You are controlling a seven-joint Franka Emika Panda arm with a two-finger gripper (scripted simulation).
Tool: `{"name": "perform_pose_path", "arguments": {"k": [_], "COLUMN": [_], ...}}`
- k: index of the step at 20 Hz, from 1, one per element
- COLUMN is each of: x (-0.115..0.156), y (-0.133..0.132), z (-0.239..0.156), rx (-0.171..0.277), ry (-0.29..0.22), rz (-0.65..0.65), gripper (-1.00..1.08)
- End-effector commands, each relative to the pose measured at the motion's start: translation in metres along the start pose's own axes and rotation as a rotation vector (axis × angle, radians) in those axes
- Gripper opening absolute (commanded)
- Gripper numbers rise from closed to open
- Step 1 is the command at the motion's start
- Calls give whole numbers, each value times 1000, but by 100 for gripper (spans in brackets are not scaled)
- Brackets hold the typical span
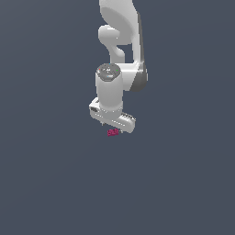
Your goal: Pick up the object and move it to a goal position.
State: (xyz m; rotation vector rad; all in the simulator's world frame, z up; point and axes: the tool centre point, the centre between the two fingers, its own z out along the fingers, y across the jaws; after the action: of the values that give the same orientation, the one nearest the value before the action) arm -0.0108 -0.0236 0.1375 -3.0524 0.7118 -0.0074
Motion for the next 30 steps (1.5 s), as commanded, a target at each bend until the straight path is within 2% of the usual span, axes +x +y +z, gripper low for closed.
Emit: {"name": "perform_pose_path", "arguments": {"k": [1,21,30], "x": [-4,-32,-41], "y": [1,17,24], "z": [7,57,71], "rx": [2,-2,-7], "ry": [-2,-6,-1], "rz": [74,658,841], "gripper": [100,100,100]}}
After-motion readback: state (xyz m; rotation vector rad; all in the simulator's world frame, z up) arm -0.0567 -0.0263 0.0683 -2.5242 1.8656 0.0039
